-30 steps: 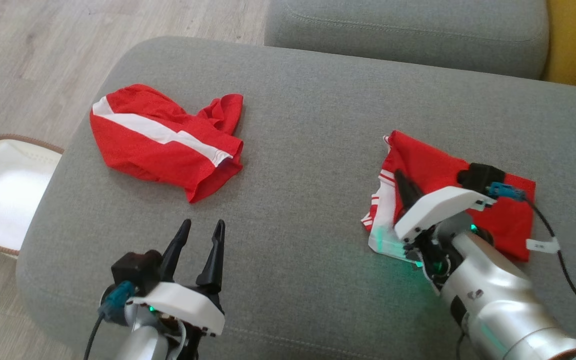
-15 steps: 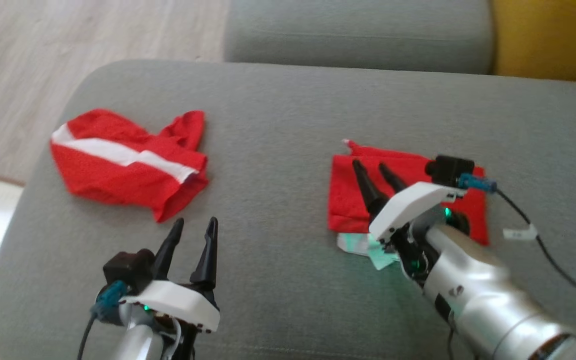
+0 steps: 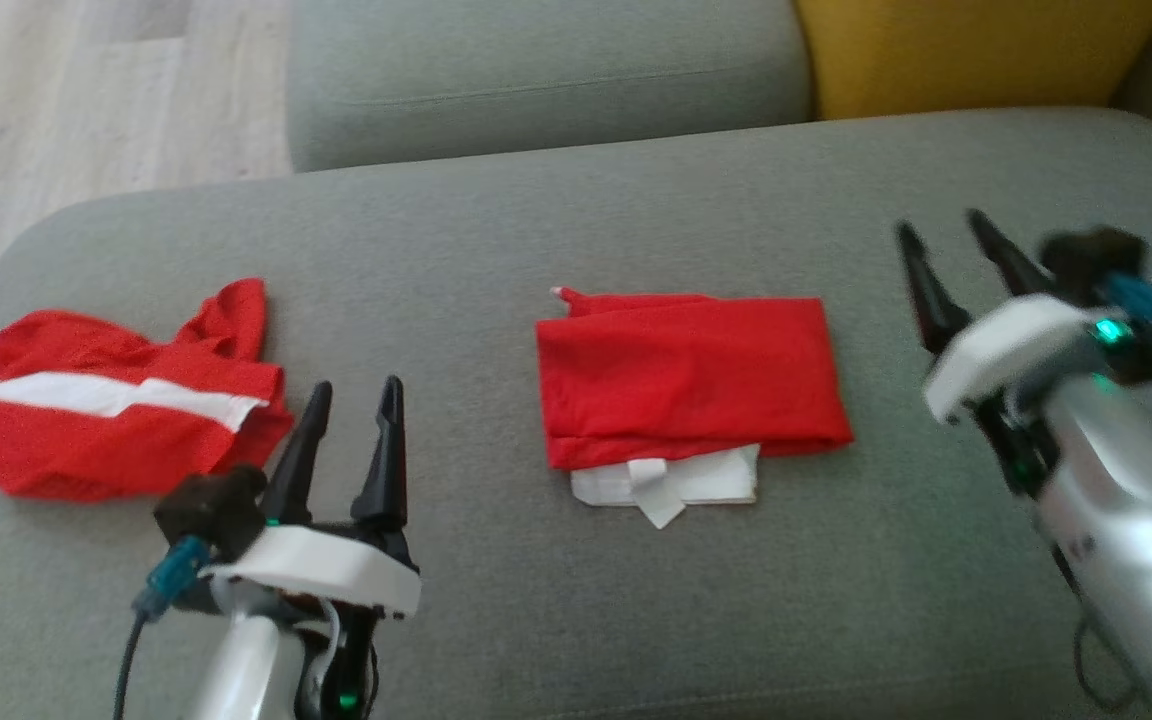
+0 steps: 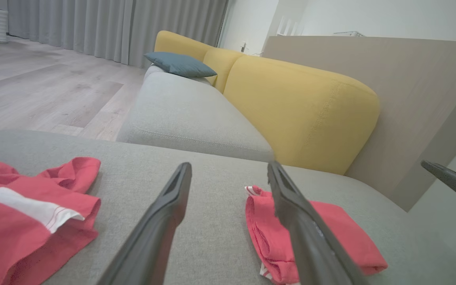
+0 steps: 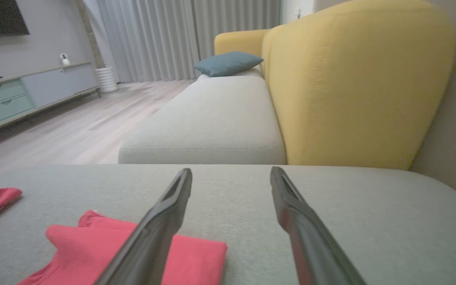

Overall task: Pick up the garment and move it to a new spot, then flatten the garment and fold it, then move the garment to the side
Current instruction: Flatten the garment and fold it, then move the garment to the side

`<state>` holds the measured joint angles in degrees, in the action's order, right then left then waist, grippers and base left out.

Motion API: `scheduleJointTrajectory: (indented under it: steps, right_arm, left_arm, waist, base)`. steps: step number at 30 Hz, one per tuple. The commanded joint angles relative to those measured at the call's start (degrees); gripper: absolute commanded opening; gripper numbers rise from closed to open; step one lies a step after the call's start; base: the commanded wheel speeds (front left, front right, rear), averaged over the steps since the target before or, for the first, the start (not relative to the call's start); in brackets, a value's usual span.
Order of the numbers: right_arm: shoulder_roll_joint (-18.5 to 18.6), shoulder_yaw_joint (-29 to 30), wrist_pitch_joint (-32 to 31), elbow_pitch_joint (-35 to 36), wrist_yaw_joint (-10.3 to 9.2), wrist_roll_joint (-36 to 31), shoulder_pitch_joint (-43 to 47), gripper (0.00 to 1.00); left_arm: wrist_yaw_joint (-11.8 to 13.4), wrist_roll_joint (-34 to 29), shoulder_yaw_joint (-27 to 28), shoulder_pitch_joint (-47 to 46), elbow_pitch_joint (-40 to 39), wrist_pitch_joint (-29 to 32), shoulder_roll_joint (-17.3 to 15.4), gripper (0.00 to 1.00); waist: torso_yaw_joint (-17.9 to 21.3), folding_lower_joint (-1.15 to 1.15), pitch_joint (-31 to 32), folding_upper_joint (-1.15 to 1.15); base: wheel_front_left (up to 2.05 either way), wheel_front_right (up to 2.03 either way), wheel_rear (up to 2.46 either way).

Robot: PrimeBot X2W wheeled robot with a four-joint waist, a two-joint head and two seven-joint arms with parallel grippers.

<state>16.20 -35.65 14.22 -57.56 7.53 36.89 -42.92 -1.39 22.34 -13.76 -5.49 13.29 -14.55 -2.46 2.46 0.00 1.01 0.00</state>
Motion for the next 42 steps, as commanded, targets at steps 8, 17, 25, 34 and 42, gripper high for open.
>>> scheduleJointTrajectory:
  steps: [8,17,25,34,42]
  right_arm:
    - [-4.9,27.0,0.8,23.6,-0.04,-24.2,21.4,1.0]
    - [-12.3,35.2,0.8,32.8,-0.04,-33.6,32.0,1.0]
    - [-13.1,36.0,0.3,33.6,-0.04,-34.4,32.8,1.0]
    - [-13.3,36.1,-4.8,30.6,-0.04,-28.8,29.2,1.0]
    - [-13.3,37.0,-12.0,21.4,-0.04,-20.2,21.0,1.0]
  left_arm:
    - [0.8,-1.4,3.0,-2.3,-3.1,-0.4,-0.4,1.0]
    - [1.2,-3.0,2.2,1.2,-3.7,-0.4,-0.4,1.0]
    - [0.9,-3.4,1.7,1.0,-3.4,-0.4,-0.4,1.0]
    - [0.2,-3.7,0.0,0.1,-2.4,-0.4,-0.4,1.0]
    - [-0.5,-3.8,-1.5,-2.4,-2.1,-0.4,-0.4,1.0]
  waist:
    - [3.6,0.0,-0.2,0.0]
    - [3.7,0.0,-0.4,0.0]
    - [2.4,0.0,-0.9,0.0]
    - [-0.3,0.0,-3.6,0.0]
    - [-4.5,0.0,-8.9,0.0]
  base:
    - [0.0,0.0,0.0]
    - [0.0,0.0,0.0]
    - [0.0,0.0,0.0]
    - [0.0,0.0,0.0]
    - [0.0,0.0,0.0]
